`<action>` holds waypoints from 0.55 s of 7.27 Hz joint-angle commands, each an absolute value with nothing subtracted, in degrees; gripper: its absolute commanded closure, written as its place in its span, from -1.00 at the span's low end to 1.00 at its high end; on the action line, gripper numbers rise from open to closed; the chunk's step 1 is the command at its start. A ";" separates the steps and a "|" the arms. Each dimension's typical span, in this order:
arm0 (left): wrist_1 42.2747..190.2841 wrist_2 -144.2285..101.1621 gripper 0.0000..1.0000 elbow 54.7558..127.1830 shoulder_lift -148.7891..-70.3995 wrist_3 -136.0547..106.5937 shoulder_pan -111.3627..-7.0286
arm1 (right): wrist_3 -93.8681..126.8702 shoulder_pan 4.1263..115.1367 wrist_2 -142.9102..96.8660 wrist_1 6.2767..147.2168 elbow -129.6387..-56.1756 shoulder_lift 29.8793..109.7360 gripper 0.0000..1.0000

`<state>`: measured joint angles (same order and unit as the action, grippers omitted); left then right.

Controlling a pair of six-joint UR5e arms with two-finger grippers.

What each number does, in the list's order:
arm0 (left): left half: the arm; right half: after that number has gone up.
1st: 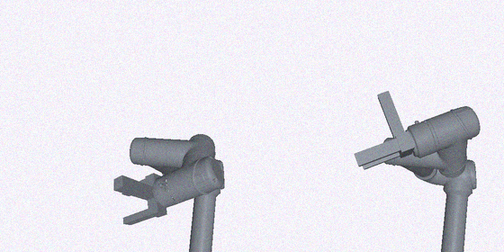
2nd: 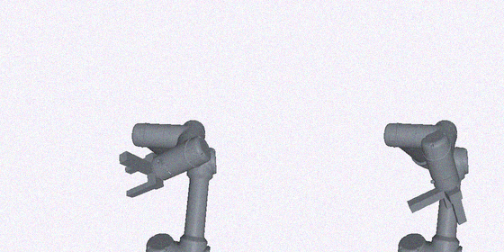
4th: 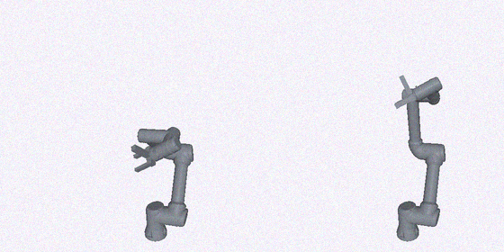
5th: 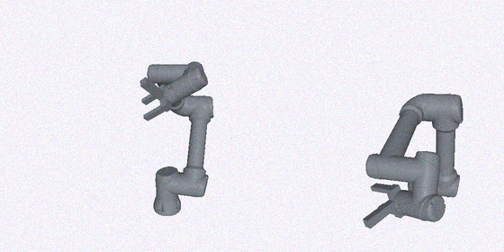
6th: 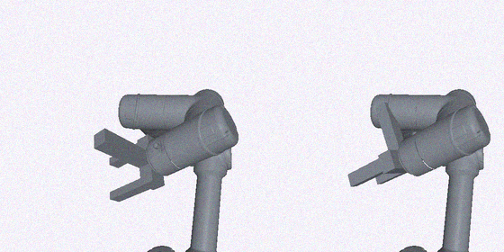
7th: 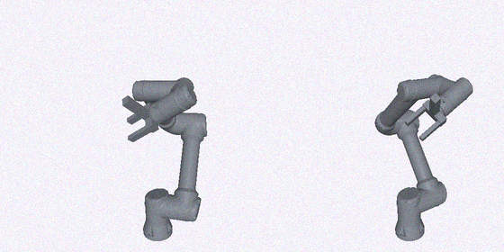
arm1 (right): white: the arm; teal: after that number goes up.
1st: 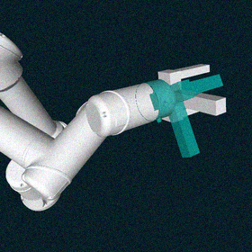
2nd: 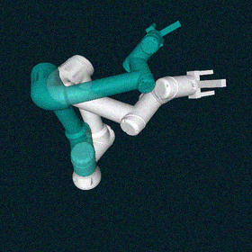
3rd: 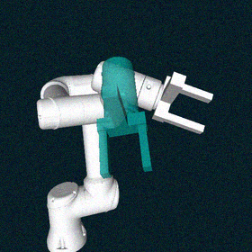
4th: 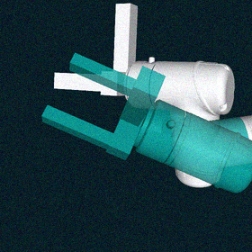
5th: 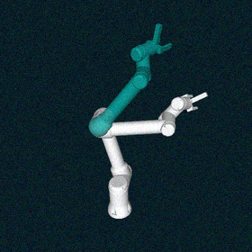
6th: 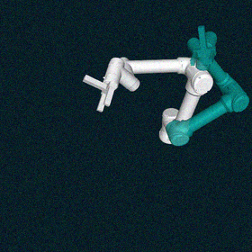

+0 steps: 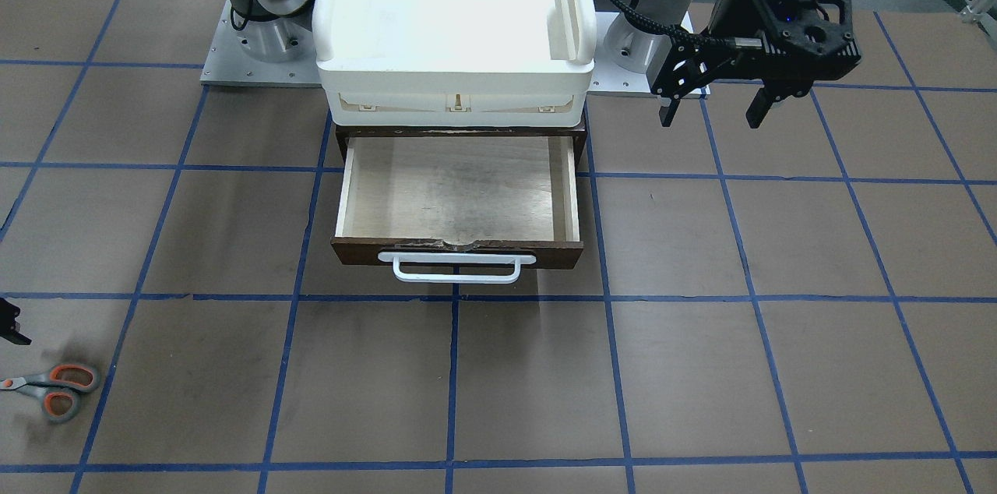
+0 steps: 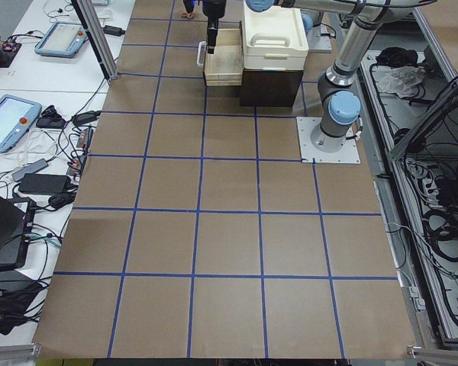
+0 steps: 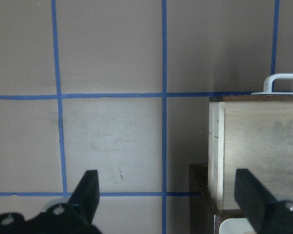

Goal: Put scissors in drawer and close it
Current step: 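Lower the right gripper and close it on the scissors handles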

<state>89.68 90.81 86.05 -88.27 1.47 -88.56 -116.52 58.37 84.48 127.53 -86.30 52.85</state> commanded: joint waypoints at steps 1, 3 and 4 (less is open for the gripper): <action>89.82 90.88 -1.00 86.04 -88.16 1.49 -88.59 | -116.37 58.45 84.55 127.44 -86.22 52.29 -0.88; 89.82 90.88 -1.00 86.04 -88.15 1.58 -88.51 | -116.45 58.45 84.90 126.92 -86.22 52.29 -0.85; 89.82 90.88 -1.00 86.13 -88.15 1.58 -88.59 | -116.72 58.71 85.16 126.74 -86.22 52.29 -0.76</action>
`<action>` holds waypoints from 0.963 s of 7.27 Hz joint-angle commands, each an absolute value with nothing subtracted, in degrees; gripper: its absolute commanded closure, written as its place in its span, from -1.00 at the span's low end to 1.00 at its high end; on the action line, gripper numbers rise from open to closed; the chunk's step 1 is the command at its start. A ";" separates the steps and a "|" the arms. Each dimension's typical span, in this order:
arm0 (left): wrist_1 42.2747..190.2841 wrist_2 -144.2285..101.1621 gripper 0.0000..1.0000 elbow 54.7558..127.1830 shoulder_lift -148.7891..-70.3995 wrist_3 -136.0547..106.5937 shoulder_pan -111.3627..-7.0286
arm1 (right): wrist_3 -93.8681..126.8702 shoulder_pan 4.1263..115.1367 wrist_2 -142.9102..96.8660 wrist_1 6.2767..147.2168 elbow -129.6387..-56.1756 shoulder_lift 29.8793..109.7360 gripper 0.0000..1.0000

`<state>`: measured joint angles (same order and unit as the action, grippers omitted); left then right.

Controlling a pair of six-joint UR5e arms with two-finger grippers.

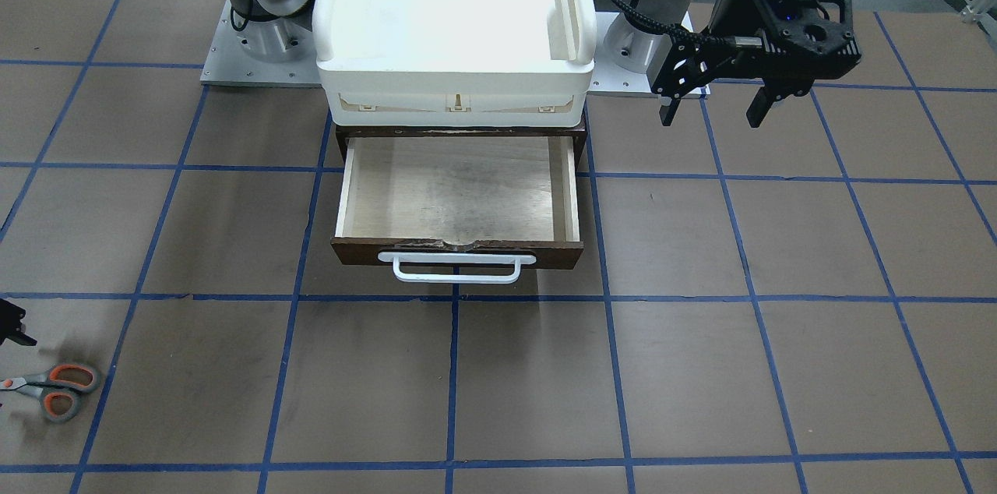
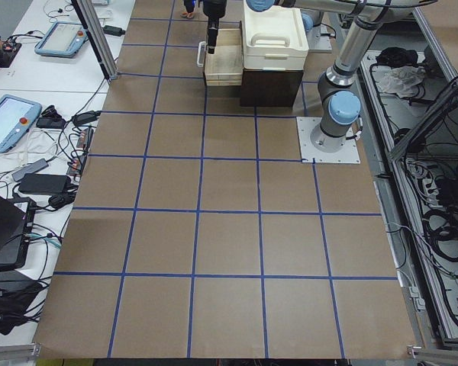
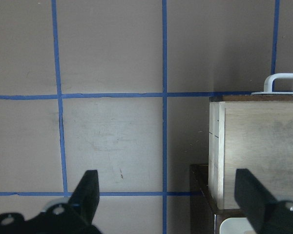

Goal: Put scissors in drawer and close it
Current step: 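Lower the right gripper and close it on the scissors handles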

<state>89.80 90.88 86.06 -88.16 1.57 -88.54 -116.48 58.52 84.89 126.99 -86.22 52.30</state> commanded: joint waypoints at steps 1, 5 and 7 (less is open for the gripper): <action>89.82 90.88 -1.00 86.13 -88.15 1.58 -88.59 | -117.76 58.80 85.25 126.74 -86.22 52.21 -0.70; 89.91 90.88 -1.00 86.13 -88.16 1.58 -88.51 | -117.42 58.97 85.43 126.39 -85.87 51.24 -0.71; 89.83 90.88 -1.00 86.13 -88.24 1.58 -88.51 | -117.33 59.06 85.43 126.21 -85.87 51.24 -0.59</action>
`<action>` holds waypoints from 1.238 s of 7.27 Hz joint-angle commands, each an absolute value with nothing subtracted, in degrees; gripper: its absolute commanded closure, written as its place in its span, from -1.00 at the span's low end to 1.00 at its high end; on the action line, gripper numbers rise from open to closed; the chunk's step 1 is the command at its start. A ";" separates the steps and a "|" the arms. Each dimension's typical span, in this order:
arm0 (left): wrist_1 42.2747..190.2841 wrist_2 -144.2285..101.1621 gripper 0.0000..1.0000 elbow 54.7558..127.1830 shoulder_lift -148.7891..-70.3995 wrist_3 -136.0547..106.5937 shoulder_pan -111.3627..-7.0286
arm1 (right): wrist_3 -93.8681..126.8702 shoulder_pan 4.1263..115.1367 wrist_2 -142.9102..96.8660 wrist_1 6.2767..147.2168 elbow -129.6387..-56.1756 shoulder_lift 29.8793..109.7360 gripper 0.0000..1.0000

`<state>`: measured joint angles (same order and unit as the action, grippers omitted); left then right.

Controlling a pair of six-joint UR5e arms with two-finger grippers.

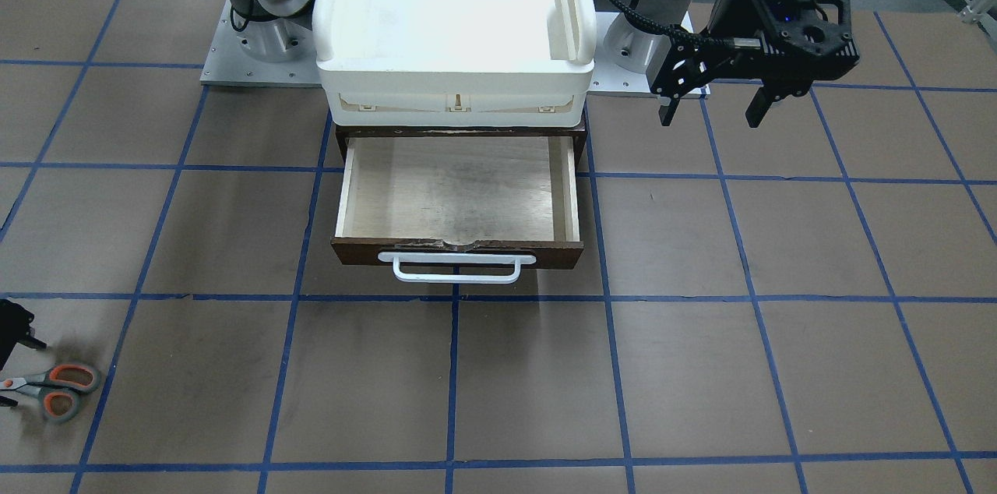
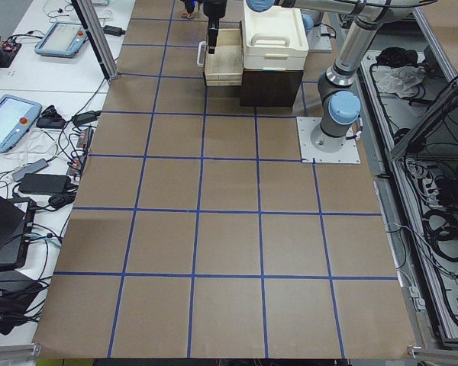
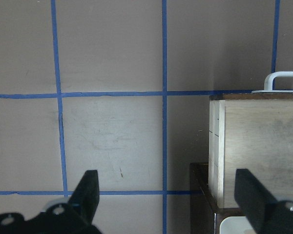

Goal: Put scissors in drawer and close it
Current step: 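Lower the right gripper and close it on the scissors handles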

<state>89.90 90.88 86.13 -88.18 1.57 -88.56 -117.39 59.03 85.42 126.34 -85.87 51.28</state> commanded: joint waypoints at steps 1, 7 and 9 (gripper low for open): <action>89.82 90.88 -1.00 86.13 -88.16 1.58 -88.59 | -117.33 59.15 85.60 125.69 -85.87 51.24 -0.31; 90.08 90.88 -1.00 86.13 -88.33 1.41 -88.59 | -117.42 60.82 90.53 123.06 -84.29 52.90 1.00; 90.26 90.88 -1.00 86.13 -88.24 1.49 -88.59 | -117.33 60.73 89.74 122.61 -84.20 54.57 1.00</action>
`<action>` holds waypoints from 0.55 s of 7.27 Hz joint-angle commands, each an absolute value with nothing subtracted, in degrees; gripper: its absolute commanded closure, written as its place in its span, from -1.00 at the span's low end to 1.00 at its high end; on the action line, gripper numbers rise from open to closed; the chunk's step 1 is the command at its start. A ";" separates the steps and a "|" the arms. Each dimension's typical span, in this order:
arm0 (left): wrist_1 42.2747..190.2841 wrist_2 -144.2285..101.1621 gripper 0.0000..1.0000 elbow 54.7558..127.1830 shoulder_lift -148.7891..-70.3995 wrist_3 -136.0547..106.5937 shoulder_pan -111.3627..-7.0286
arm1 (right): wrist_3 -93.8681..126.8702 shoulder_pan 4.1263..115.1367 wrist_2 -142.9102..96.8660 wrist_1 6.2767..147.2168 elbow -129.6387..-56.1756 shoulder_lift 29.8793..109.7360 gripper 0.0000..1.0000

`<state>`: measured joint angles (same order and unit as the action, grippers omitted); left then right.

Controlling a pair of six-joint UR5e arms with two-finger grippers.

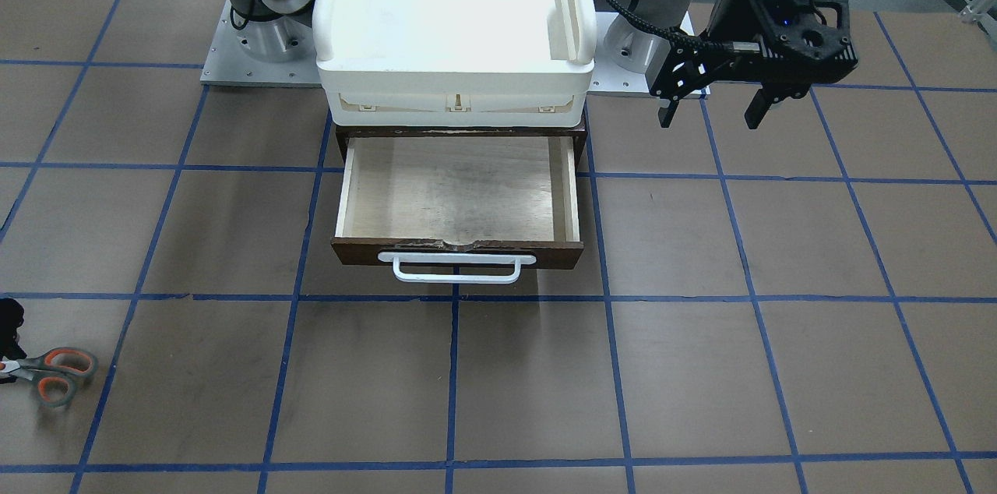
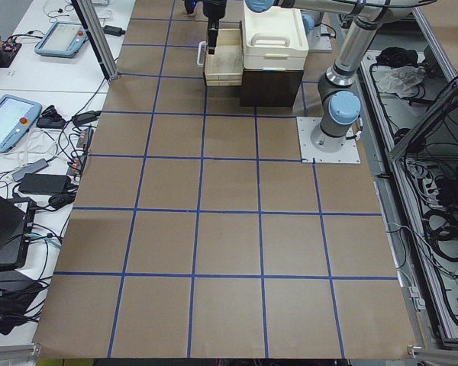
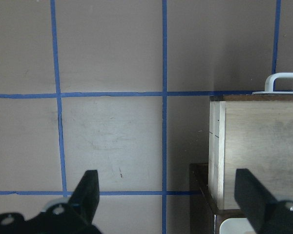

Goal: Put scissors in drawer and close it
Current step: 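Lower the right gripper and close it on the scissors handles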

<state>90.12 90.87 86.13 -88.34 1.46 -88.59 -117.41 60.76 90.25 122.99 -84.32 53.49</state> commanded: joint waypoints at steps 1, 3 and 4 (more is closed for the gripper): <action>90.26 90.88 -1.00 86.13 -88.24 1.49 -88.59 | -116.90 60.73 89.39 121.48 -84.20 56.32 1.00; 90.26 90.88 -1.00 86.13 -88.24 1.49 -88.59 | -113.39 62.65 87.63 115.43 -84.20 61.85 1.00; 90.26 90.88 -1.00 86.13 -88.24 1.49 -88.59 | -111.99 65.28 87.71 111.40 -84.20 65.09 1.00</action>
<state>90.26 90.88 86.13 -88.24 1.49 -88.60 -113.76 62.59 87.90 116.00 -84.23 61.15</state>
